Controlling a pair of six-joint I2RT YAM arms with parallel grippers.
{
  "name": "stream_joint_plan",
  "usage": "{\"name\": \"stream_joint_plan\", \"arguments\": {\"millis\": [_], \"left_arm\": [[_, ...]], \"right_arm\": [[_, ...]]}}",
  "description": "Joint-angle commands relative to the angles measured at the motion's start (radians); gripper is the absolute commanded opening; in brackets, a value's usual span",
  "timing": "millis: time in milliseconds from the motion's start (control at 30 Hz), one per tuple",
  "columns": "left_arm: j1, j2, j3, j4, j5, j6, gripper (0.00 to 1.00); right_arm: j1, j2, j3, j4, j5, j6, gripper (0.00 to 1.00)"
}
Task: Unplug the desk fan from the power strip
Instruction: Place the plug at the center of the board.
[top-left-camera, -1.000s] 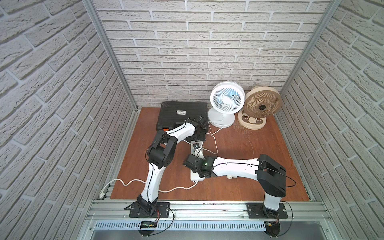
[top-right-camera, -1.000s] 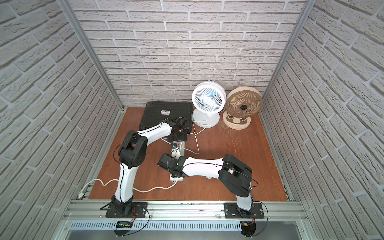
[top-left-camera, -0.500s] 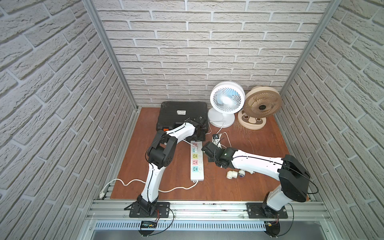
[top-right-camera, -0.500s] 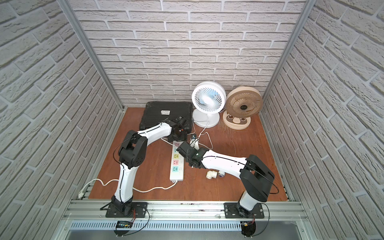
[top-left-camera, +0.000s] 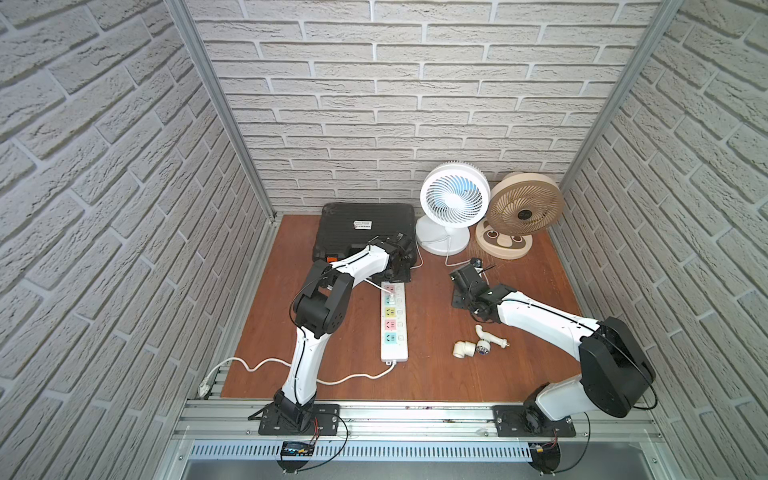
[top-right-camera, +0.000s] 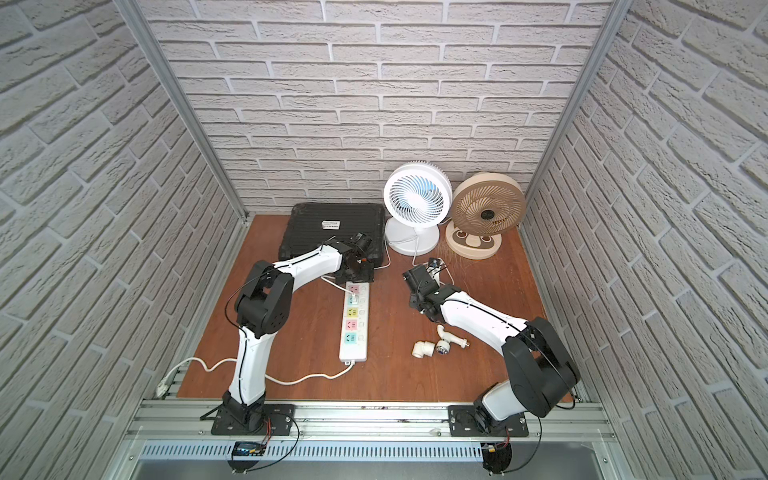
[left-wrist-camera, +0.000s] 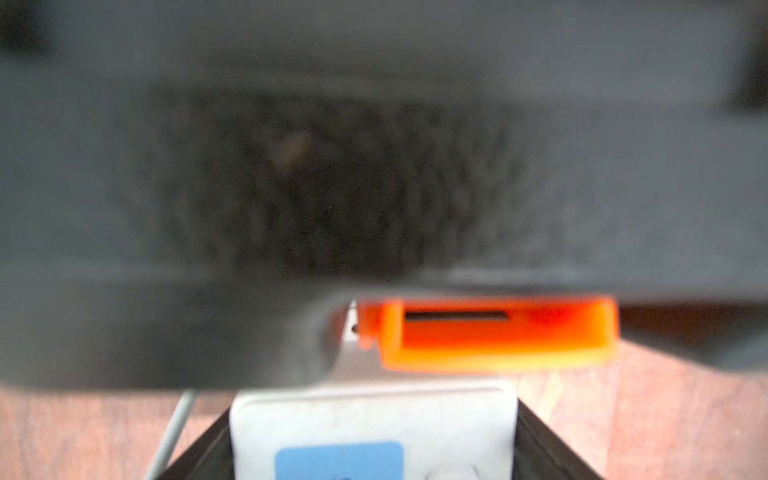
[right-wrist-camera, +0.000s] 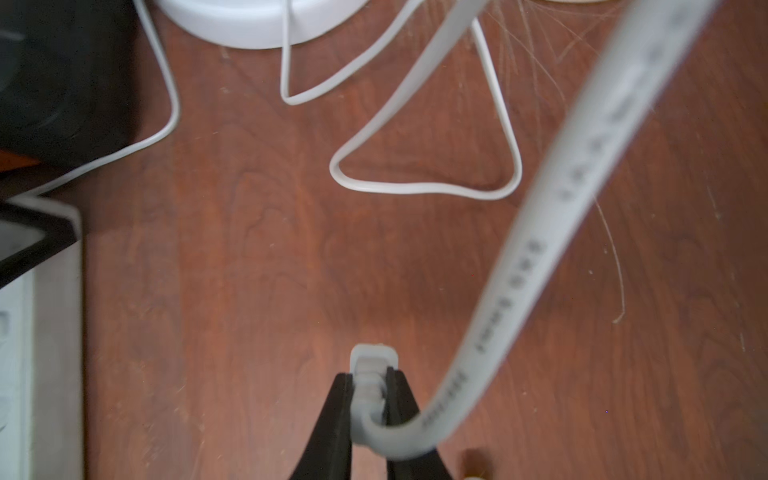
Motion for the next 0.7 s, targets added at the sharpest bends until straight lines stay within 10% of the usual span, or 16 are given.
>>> {"name": "stream_joint_plan", "arguments": {"millis": [0,367,667], "left_arm": [[0.025,0.037,-0.061,-0.106,-0.004,-0.026,0.00],[0.024,0.037,-0.053,-0.139,-0.027,-0.046,0.00],[0.026,0.051,-0.042,-0.146,0.005,-0.044,0.00]], "right_arm": [[-0.065,-0.027,-0.031,0.085,-0.094,-0.013,0.03],[-0.241,0.075,-0.036,0.149,-0.258,-0.060,0.05],[-0.278,0.091,-0.016,0.108,-0.219,-0.110,0.42]]}}
